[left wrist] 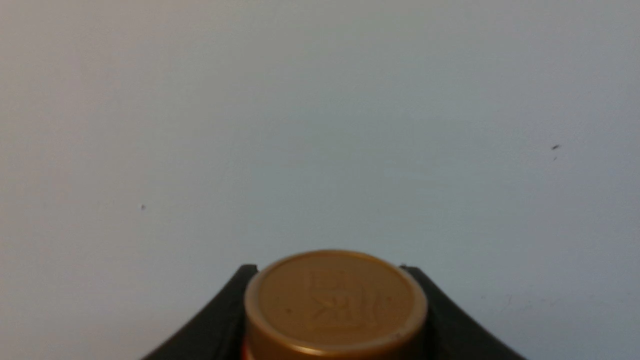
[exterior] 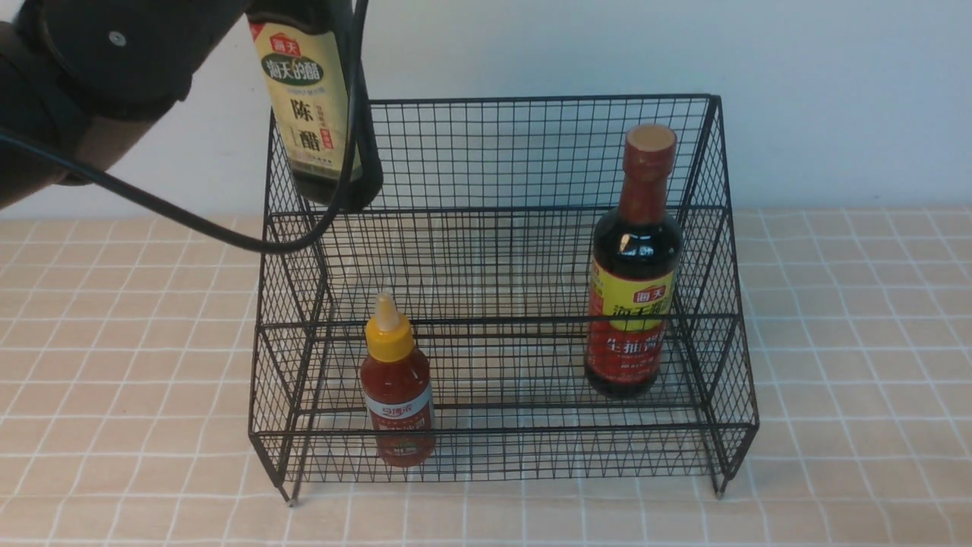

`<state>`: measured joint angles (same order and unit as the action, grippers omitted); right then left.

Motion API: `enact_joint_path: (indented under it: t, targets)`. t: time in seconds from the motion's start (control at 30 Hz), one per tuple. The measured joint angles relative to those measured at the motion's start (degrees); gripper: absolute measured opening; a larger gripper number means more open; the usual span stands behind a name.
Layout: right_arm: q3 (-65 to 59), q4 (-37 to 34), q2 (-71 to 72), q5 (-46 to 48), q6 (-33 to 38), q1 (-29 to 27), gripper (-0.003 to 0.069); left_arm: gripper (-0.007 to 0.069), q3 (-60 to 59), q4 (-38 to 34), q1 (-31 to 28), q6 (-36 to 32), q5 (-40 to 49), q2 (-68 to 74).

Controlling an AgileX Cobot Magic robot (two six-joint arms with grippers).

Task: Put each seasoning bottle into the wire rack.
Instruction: Use the left arm to put the condiment bottle back on the shelf

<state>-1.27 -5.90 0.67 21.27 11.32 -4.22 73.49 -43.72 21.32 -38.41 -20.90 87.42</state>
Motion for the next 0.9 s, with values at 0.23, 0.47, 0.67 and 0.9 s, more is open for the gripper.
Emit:
enact_joint_path:
  t: [0.23, 0.47, 0.67, 0.9]
  targets:
    - [0.00, 0.00, 0.00, 0.00, 0.00, 0.00, -0.0012, 0.0304, 0.00, -11.56, 0.00, -8.11, 0.39, 3.05]
    - [0.00, 0.00, 0.00, 0.00, 0.00, 0.00, -0.0012, 0.0303, 0.00, -12.79, 0.05, -9.49, 3.40, 5.37]
    - [0.00, 0.00, 0.00, 0.00, 0.00, 0.00, -0.0012, 0.0303, -0.45, -12.91, 0.05, -10.12, 4.51, 7.44]
    - [0.00, 0.00, 0.00, 0.00, -0.49, 0.00, -0.0012, 0.0303, -0.75, -12.91, 0.05, -10.30, 6.11, 9.36]
